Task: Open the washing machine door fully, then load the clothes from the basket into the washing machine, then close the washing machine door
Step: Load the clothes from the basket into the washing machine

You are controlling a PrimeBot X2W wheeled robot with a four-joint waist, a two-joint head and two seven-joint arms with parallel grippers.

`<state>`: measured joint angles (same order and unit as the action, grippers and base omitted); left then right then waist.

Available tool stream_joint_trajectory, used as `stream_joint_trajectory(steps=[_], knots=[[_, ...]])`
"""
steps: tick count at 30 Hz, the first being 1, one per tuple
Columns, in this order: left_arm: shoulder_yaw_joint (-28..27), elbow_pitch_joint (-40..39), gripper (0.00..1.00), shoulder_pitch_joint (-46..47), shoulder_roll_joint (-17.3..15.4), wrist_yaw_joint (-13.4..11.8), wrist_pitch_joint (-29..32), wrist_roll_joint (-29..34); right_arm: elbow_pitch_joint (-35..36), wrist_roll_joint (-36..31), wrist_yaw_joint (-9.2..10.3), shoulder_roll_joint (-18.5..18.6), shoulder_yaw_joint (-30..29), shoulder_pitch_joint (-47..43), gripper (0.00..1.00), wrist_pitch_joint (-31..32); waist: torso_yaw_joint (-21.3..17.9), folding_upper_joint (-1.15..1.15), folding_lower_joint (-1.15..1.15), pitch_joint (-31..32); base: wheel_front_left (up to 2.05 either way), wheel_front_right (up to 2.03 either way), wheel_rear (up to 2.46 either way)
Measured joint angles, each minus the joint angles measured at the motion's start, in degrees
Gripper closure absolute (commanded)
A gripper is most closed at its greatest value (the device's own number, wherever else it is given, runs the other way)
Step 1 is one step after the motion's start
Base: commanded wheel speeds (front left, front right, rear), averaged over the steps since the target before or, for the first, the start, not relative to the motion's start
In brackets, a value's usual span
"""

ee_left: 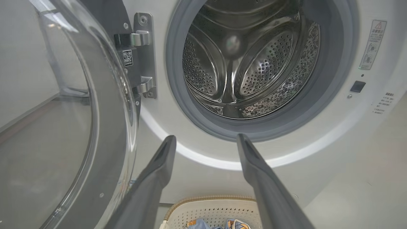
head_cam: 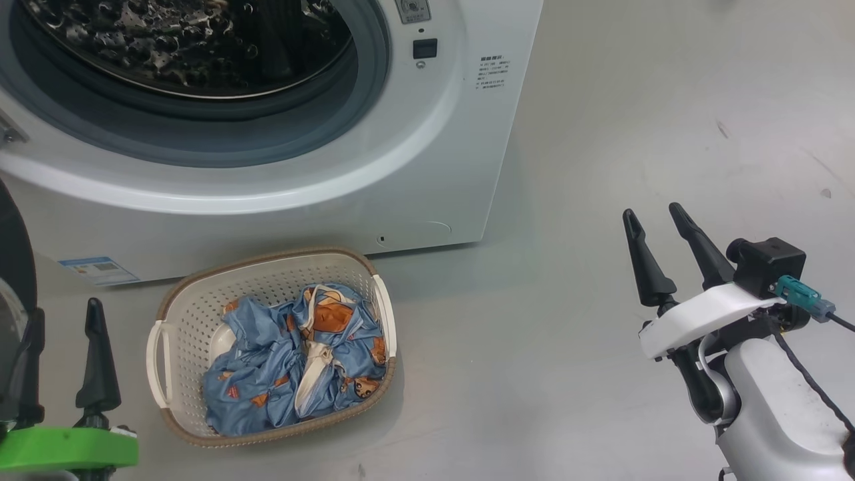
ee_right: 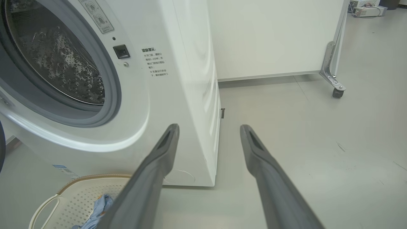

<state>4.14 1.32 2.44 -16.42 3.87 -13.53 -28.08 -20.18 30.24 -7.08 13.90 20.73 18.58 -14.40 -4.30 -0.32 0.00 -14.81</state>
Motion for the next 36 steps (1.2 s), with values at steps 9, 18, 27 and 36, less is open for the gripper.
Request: stream_joint_trajectory(steps=[9,18,27,36], knots=[[1.20,0.07,0.00,2.60,-0.11,0.08,1.62,0.00,0.37,-0.05,-0.01,-0.41,0.00,1.89,0.00,0.00,-0.57,0.00,0.00,-4.23,0.00,0.00,0.00],[1.82,1.08,0.00,5.99,-0.13,0.60,2.82,-0.54,1.33,-0.77,-0.01,-1.30,0.43,4.59,0.00,0.00,-1.06,0.00,0.00,-8.62,0.00,0.00,0.00],[1.82,3.36,0.00,9.12,-0.85,0.80,3.99,-0.64,1.63,-1.03,0.00,-2.49,0.78,7.04,0.00,0.00,-2.14,0.00,0.00,-14.11,0.00,0.00,0.00],[3.71,6.73,0.00,13.51,-1.30,1.59,5.48,-0.79,2.11,-1.56,-0.01,-3.19,0.30,9.87,0.00,0.00,-3.48,0.00,0.00,-19.50,0.00,0.00,0.00]])
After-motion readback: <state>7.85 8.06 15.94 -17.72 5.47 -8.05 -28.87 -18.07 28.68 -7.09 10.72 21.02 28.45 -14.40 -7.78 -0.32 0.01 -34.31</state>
